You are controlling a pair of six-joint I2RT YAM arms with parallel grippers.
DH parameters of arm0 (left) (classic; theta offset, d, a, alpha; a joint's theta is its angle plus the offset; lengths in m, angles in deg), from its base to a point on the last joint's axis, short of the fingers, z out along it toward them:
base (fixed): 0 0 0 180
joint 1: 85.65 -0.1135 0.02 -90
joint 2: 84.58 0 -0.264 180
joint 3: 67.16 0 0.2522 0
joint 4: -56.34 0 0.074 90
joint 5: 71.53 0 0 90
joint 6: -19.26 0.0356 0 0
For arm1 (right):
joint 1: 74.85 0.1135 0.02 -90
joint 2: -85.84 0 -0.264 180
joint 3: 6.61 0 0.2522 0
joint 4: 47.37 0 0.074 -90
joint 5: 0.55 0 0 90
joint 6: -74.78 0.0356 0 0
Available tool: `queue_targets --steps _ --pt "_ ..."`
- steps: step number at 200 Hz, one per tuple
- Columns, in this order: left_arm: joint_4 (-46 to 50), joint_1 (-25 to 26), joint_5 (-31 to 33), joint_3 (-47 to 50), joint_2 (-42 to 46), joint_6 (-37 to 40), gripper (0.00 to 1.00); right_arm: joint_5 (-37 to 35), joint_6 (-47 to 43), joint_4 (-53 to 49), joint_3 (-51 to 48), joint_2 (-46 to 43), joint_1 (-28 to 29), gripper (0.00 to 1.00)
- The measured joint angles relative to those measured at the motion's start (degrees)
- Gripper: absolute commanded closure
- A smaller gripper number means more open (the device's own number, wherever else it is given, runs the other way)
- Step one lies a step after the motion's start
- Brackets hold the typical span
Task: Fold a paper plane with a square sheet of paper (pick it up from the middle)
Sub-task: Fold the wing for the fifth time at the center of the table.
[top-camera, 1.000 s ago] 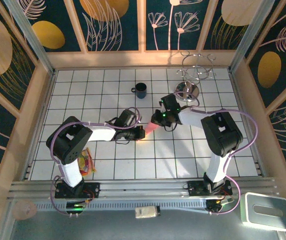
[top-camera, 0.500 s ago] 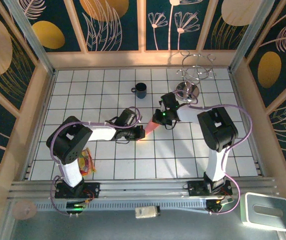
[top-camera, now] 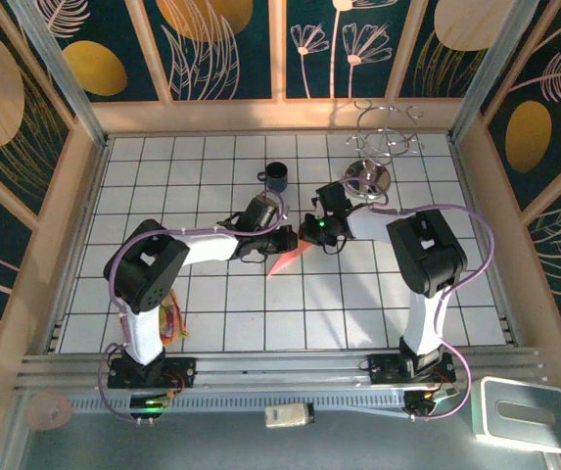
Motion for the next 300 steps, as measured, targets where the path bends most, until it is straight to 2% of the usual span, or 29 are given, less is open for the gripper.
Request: queue_targets --steps 40,98,131,196,300 --pt "3.19 0.0 2.73 -0.02 -1.97 -0.04 0.98 1.18 0.2 0.09 0.0 -0.72 -0.31 0.9" --pt "3.87 0.07 5.31 -0.39 -1.99 -0.15 1.0 2.89 0.04 3.06 -4.17 -6.82 -0.13 0.92" --pt "4.0 0.11 6.08 -0.5 -1.99 -0.13 1.0 2.99 0.22 3.06 -7.23 -6.54 0.37 0.92" --pt "4.13 0.11 6.38 -0.55 -2.03 -0.11 1.0 3.8 0.22 4.63 -5.03 -2.8 0.04 0.93" --pt "2.56 0.39 7.28 0.63 -1.79 1.05 1.0 1.68 3.02 7.74 -5.03 -1.53 -8.74 0.93"
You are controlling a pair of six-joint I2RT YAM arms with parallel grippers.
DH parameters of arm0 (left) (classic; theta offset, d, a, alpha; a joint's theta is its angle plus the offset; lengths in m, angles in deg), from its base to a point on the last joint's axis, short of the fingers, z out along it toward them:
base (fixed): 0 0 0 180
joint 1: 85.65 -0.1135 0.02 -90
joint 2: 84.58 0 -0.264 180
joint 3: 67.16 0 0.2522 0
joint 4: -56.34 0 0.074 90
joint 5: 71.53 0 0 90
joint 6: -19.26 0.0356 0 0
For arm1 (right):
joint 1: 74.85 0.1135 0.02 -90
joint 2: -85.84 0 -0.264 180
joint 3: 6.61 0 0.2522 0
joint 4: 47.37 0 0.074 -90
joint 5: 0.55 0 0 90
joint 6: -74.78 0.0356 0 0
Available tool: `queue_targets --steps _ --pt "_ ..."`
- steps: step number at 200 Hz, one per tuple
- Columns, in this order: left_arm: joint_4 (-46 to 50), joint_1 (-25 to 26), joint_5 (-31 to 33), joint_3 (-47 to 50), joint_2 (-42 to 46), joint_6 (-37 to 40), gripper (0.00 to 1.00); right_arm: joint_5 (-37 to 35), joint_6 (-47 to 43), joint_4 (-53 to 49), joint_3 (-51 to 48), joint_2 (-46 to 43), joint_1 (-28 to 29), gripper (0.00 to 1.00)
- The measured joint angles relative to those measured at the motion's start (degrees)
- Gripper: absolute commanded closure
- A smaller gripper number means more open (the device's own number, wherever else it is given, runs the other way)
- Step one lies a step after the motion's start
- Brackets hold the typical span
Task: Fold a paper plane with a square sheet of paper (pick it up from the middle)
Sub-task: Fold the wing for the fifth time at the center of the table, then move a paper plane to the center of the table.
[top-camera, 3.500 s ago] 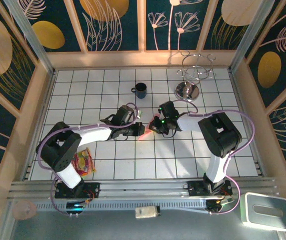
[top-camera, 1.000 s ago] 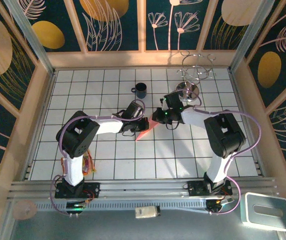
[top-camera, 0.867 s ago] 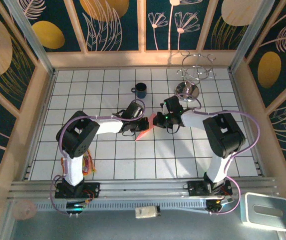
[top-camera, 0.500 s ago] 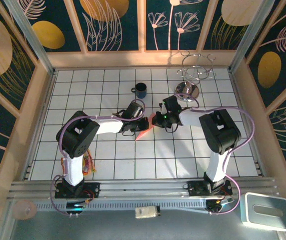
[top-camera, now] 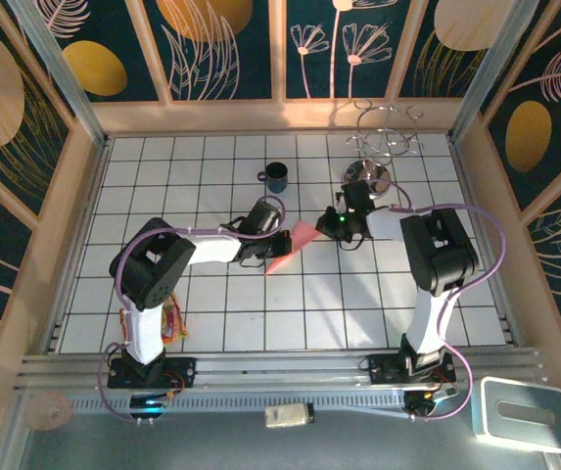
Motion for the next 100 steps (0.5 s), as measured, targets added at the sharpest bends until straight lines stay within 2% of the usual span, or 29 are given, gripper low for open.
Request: queue_targets --steps 42,70,100 --pt "0.35 -0.02 -0.42 -0.35 0.11 0.76 0.97 -3.41 0.09 1.22 -0.5 -1.11 -0.17 0.9" --pt "3.45 -0.15 -1.44 -1.92 0.5 1.66 0.93 -7.3 0.0 1.57 -3.45 -8.0 1.25 0.83" --pt "6.19 -0.46 -2.19 -3.54 4.76 2.62 0.79 -12.26 0.04 1.42 -4.17 -16.28 5.11 0.71"
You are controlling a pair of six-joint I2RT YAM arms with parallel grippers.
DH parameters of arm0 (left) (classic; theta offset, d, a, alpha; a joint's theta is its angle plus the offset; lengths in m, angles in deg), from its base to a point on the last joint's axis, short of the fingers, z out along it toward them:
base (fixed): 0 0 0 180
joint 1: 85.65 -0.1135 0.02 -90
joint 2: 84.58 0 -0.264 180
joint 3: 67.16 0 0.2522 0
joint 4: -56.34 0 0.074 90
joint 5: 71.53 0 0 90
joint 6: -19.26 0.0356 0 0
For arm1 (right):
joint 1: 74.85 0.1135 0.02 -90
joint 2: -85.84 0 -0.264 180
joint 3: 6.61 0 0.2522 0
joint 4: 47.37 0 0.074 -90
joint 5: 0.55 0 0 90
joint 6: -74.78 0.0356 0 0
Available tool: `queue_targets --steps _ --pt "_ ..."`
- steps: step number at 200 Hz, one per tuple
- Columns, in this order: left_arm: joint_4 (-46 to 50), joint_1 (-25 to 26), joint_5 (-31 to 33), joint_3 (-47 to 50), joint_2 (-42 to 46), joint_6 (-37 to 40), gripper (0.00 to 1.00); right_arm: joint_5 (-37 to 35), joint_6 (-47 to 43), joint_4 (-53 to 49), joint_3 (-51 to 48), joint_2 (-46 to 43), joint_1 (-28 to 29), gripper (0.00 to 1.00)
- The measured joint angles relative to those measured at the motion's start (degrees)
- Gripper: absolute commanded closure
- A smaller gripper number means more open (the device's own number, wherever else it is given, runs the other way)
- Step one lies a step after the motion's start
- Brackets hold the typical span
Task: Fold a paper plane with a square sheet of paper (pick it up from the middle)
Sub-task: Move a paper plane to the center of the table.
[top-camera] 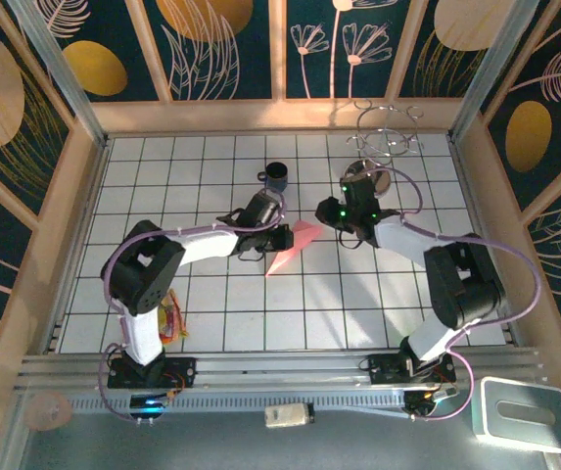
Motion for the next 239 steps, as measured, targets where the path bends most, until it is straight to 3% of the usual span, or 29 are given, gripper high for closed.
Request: queue_targets --steps 49,104,165,239 --pt "-0.66 -3.13 2.93 2.91 11.58 0.76 0.49 -5.97 3.76 -4.0 -0.04 -2.6 7.1 0.46" --pt "-1.68 -9.03 7.65 15.89 17.7 1.42 0.2 -10.38 13.38 -14.38 8.9 7.04 15.67 0.36" --pt "-4.11 -12.85 11.23 23.67 22.14 2.03 0.1 -19.21 23.37 -26.86 20.04 15.87 20.13 0.37" --pt "-5.75 -13.66 11.78 25.11 22.23 3.37 0.08 -20.7 30.01 -34.84 23.91 20.06 20.48 0.49"
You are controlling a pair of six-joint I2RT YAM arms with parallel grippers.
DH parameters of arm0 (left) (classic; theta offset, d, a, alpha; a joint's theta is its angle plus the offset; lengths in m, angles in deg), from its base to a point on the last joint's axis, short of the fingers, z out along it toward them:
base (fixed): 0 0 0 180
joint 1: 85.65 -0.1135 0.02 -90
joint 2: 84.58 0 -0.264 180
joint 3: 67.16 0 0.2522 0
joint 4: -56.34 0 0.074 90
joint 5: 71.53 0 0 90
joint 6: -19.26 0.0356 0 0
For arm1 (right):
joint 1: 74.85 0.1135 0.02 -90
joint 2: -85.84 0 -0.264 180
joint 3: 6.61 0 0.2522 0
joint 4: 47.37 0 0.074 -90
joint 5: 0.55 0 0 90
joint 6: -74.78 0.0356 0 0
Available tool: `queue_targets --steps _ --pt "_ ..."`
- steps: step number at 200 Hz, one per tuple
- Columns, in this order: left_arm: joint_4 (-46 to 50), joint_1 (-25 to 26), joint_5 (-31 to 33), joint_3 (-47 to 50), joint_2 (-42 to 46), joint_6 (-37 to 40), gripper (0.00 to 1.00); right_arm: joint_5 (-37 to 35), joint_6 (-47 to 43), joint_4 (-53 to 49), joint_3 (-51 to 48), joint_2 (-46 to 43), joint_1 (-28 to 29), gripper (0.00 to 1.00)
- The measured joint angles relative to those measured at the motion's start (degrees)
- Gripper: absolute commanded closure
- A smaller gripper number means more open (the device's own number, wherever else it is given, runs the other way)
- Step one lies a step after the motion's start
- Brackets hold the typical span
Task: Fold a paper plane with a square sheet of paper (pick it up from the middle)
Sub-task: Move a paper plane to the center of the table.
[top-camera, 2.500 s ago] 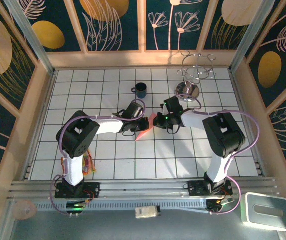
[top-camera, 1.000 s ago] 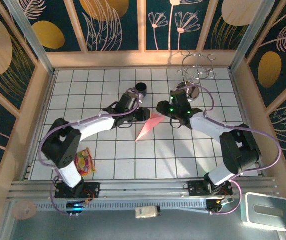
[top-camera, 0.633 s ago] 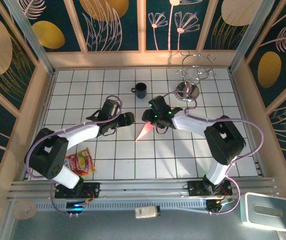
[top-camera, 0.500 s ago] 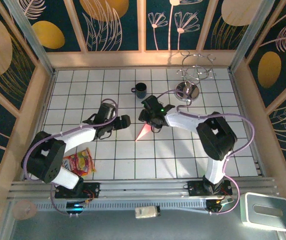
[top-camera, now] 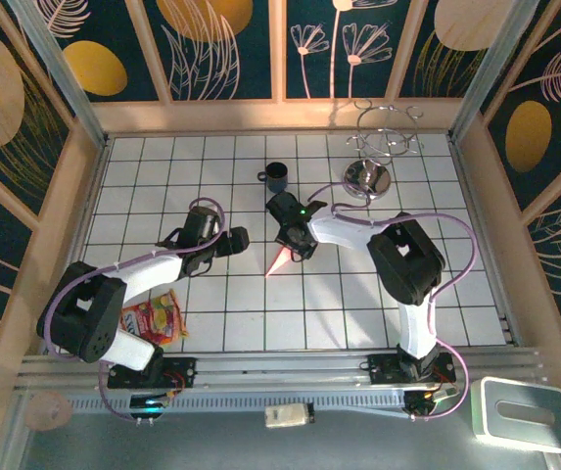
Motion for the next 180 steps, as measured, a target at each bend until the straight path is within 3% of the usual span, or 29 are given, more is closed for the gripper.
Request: queue_targets --steps 93,144,180 --pt "-1.29 -0.07 -0.28 -0.02 -1.66 0.2 0.08 -2.1 3.43 -1.97 -0.26 -1.42 0.07 0.67" --pt "-1.44 -0.11 -1.14 -0.42 -2.51 0.2 0.08 -2.29 4.04 -1.99 -1.66 -2.73 0.07 0.88" --pt "-1.64 -0.37 -1.31 -0.59 -2.54 0.17 0.08 -3.02 3.85 -1.79 -1.88 -4.59 0.07 0.95"
